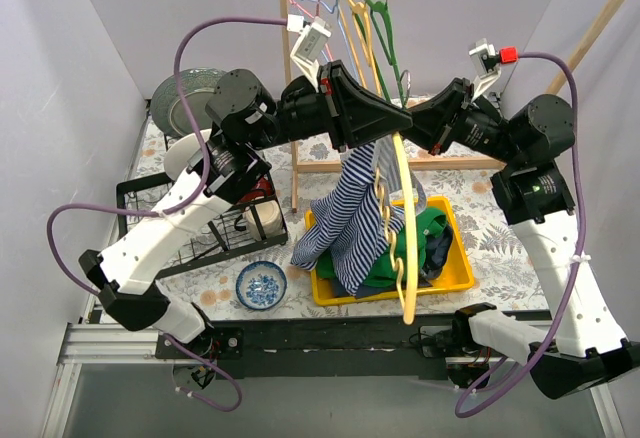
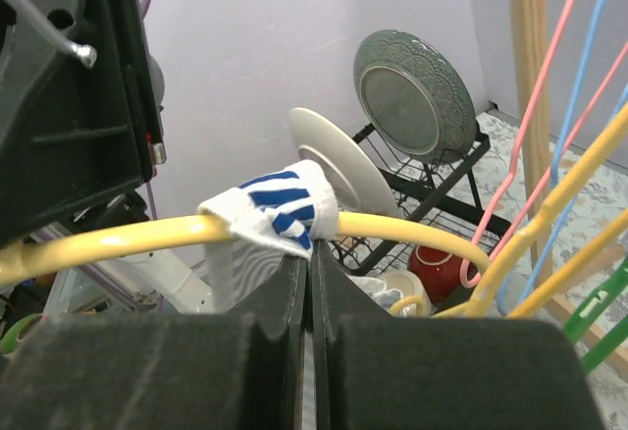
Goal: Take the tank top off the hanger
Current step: Remove the tank top from the hanger, then place the tank top in the bin.
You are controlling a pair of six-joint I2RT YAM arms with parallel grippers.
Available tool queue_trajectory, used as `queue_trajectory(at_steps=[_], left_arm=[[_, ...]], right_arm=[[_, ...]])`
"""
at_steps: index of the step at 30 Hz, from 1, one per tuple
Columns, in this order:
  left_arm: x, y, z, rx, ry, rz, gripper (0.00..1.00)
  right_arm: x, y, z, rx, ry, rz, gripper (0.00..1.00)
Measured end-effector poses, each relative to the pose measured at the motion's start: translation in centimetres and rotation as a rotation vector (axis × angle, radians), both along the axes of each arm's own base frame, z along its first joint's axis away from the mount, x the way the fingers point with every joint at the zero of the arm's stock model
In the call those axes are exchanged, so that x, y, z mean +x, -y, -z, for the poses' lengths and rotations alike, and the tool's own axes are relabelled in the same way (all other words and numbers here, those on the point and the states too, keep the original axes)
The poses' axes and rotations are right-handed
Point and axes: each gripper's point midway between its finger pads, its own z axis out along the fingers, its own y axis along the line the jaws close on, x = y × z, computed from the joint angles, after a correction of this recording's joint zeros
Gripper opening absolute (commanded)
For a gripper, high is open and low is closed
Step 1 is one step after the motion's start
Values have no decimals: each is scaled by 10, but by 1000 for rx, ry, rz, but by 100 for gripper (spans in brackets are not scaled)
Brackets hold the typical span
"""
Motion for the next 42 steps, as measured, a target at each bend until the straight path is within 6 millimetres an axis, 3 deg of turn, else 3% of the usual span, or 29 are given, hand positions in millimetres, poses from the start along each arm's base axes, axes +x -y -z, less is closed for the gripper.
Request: queue_trajectory(at_steps=[5,11,14,19,25,35,40,42], left_arm=[[-7,-11,7,36,51,4,0],[-42,-25,11,73,95,154,0],[-55,-30,11,78,111,215,0],[-68,-39,2,60,135,259,0],[-81,-60,-28,11,187,219,0],[-112,-118,-89,-173,308,89,0],[-97,-123,-102,-215,282,-28,0],[-86,-121,-102,-210,263,-77,0]], right_arm=[[8,1,-5,-10,-34,44,1],[32,3,-21,-3,-35,124,1],[48,2,-9,-34,-73,157,1],[71,5,28,-107,-165,228,1],[80,17,54,-188,-204,322,1],[68,34,68,-261,-196,392,1],[48,44,48,-233,-135,417,1],[40,55,26,-205,-59,473,1]])
